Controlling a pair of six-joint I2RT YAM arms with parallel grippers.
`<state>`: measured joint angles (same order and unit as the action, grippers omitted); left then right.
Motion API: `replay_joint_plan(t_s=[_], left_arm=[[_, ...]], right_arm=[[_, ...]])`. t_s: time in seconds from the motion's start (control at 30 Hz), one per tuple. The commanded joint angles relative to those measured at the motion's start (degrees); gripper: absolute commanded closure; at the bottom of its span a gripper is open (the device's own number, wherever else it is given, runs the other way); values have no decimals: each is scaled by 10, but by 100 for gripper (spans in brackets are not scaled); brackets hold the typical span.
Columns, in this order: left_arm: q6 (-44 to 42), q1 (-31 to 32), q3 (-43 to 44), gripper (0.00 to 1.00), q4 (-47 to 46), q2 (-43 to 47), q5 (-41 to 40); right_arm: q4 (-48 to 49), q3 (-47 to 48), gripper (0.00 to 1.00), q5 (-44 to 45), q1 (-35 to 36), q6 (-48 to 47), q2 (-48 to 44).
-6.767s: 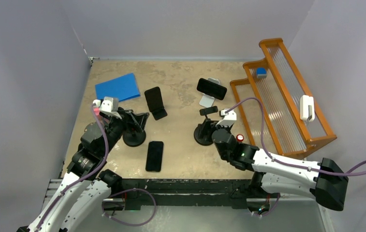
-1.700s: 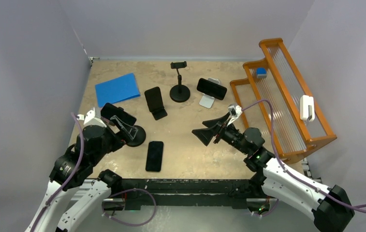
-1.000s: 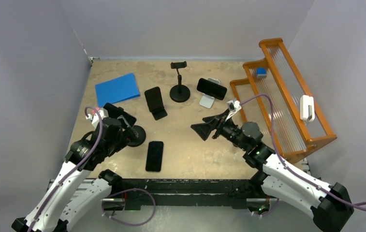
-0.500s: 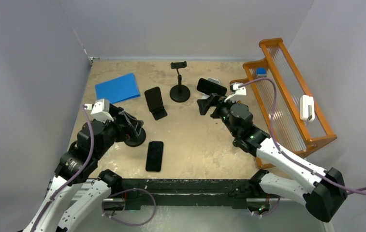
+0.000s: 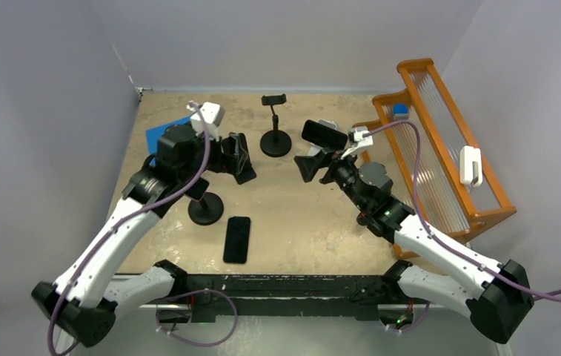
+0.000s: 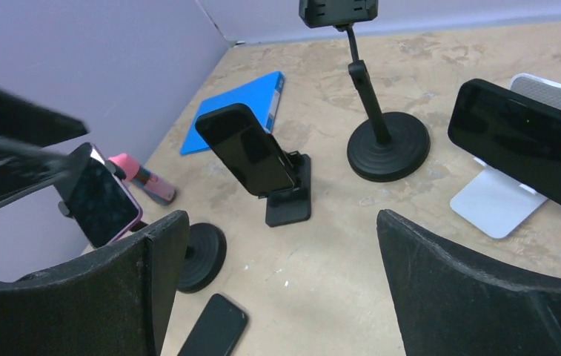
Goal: Remove the phone from the phone stand
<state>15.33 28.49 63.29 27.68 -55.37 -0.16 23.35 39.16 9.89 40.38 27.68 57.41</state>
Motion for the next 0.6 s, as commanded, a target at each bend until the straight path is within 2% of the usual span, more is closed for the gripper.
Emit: replay_joint_plan(t_s=[0.0,0.1,0.23,0.33,0.43,0.57], left_arm=[[-84,-12,54,13,-19,-71,8],[-119,-30,58,10,-55,-113,25],[-170,-50,21,6,-147,-113,74],[-148,-117,55,5,-127,-146,141],[-115,-149,83,5,-111,-186,161],[-84,-190,83,4,-122,-212,230]], right_arm=[[18,-22,3,-13,-1,-6,-34],[9,-38,4,-20,-1,3,-56],[12,-61,4,-29,-1,19,-88],[5,-69,4,-39,-1,17,-107],[1,-74,4,-50,-1,13,-120],[-9,-74,4,-57,-1,3,-133]])
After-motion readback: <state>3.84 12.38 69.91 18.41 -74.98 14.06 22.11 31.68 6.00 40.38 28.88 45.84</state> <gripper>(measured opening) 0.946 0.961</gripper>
